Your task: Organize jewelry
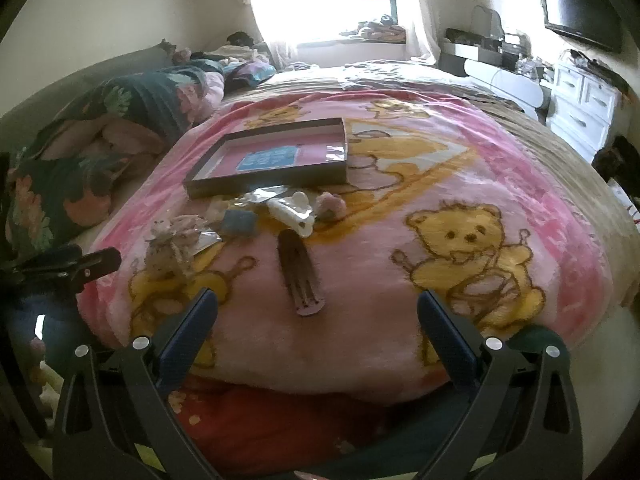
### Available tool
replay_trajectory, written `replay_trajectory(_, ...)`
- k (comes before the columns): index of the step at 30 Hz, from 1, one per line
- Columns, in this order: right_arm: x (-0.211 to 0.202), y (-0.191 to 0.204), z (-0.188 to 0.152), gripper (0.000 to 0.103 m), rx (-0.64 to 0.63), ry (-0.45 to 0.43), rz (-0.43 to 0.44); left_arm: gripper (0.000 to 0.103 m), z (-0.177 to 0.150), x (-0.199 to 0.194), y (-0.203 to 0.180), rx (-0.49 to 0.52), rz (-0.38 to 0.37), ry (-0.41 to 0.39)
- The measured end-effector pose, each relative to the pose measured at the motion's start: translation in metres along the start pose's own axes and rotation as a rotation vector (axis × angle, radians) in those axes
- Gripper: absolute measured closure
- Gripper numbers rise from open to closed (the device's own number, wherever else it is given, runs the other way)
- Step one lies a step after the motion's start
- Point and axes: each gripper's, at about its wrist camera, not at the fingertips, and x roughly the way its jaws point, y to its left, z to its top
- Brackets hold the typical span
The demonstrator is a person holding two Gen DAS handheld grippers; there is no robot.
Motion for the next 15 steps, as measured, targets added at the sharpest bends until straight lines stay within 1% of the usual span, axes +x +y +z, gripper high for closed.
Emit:
replay_trajectory(5,0.006,-0.015,0.000,0.004,0.023,0.004,-0.012,0.009,0.007,0.010,-0.009,0.001,-0.029,0.016)
replay_trajectory(10,0.015,-0.030,0.002,0.004,0.033,0.012,-0.042,0.009,0.016,0.019,-0.021,0.019,-0.049,0.017)
replay_trajectory(15,0.025,-0.046,0.008,0.004,0.045,0.024,-0.063,0.009,0.030,0.034,-0.022,0.008,-0.037,0.009)
